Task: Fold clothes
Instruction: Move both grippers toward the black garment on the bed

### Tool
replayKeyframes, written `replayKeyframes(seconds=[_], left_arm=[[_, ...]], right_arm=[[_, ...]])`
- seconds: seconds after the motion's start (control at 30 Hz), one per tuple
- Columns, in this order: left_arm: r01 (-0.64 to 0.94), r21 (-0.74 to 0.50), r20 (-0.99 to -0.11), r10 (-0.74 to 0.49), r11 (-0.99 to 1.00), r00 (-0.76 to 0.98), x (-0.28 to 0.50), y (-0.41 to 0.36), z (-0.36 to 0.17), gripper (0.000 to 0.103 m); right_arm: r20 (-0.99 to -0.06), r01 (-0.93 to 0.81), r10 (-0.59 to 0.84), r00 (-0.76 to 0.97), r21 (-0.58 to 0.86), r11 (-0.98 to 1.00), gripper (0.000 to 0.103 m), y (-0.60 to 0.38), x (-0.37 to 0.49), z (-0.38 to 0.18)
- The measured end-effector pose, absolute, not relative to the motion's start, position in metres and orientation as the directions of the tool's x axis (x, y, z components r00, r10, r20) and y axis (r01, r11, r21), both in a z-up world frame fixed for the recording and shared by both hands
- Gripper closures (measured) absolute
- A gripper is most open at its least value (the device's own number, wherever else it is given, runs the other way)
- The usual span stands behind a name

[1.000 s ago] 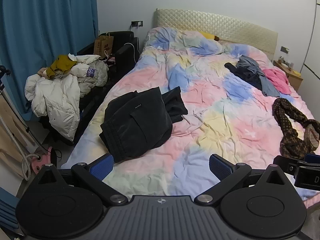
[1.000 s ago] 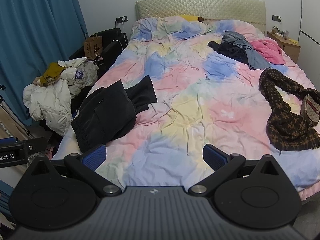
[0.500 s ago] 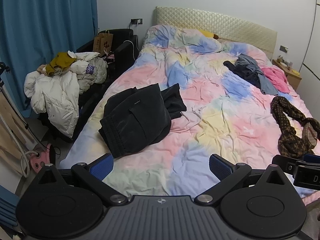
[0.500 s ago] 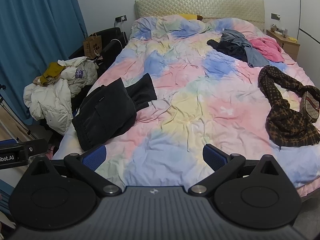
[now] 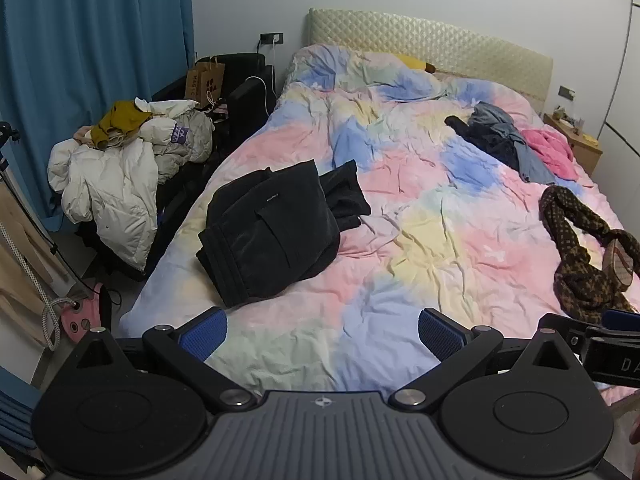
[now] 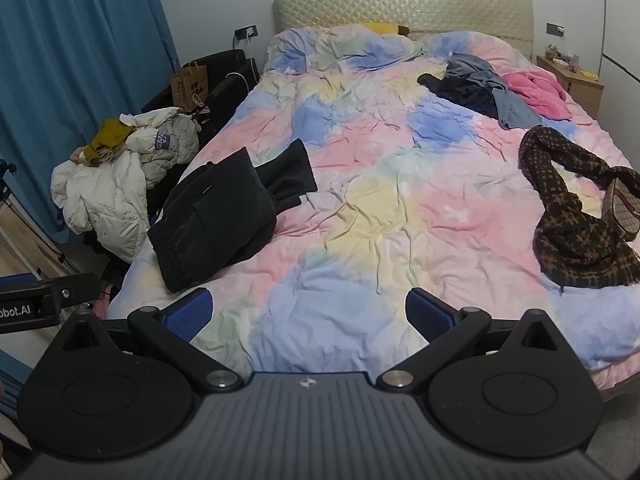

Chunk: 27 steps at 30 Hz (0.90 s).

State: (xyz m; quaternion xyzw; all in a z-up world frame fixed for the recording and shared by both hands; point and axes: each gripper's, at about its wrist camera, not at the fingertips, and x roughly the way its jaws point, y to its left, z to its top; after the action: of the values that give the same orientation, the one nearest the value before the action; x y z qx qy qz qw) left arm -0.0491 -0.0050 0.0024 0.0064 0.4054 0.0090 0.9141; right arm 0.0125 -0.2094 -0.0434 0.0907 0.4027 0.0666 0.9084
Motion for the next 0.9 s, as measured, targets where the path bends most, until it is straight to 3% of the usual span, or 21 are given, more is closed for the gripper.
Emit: replayKeyframes(seconds=[0.47,0.9], left_arm=[[-0.142,-0.030,-0.743,0.073,0.989,0.665,-0.058,-0.009,0.002,0.000],[-0.295,-0.018,-0.746,0.183,0.955,0.640,-0.042,0.020,0.003,0.000]], right_arm=[[-0.685,-0.111,0.298,0.664,0.305,0.946,0.000,-0.239,0.014,-0.056],[-0.659,-0.297,0.440,0.610,0.324,0.898,0.000,-0.224,0.056,-0.060]])
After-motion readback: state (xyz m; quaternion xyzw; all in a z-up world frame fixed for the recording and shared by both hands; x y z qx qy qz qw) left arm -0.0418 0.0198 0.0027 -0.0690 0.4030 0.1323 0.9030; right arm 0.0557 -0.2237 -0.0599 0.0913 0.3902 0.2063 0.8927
